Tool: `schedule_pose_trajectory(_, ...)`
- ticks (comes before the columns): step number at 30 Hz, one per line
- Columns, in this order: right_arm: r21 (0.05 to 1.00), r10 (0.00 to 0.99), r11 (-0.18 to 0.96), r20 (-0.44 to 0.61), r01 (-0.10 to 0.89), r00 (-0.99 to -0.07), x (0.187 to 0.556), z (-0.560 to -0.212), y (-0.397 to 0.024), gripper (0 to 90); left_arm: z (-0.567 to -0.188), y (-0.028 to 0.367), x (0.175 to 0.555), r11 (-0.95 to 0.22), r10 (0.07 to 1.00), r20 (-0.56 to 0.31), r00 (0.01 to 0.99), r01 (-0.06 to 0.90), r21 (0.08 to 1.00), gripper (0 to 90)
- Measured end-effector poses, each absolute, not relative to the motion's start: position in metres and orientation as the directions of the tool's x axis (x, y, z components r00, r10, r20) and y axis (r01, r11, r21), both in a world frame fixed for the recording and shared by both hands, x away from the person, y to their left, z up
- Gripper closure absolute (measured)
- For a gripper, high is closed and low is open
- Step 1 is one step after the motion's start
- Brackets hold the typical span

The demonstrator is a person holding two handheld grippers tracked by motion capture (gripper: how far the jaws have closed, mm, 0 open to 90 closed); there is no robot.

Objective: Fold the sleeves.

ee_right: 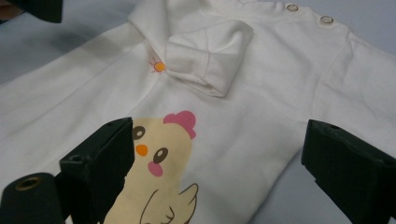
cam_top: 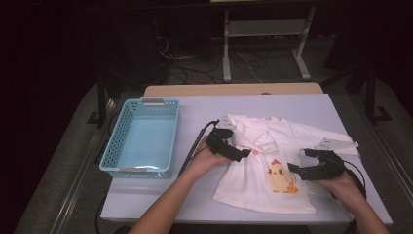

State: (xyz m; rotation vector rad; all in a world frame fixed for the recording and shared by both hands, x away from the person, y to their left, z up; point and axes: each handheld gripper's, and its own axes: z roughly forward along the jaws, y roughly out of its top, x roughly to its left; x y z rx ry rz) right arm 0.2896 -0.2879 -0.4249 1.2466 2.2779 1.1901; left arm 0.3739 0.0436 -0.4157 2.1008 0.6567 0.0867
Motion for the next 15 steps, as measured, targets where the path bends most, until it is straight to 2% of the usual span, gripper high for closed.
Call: schedule_pose_trajectory(15, 0.775, 0.808, 0.266, 0.144, 0.573, -0.571, 0.313, -0.414, -0.276, 15.6, -0.424, 0.076, 0.341, -0.483, 0.512, -0.157, 0.844, 0.435, 0.760, 0.0)
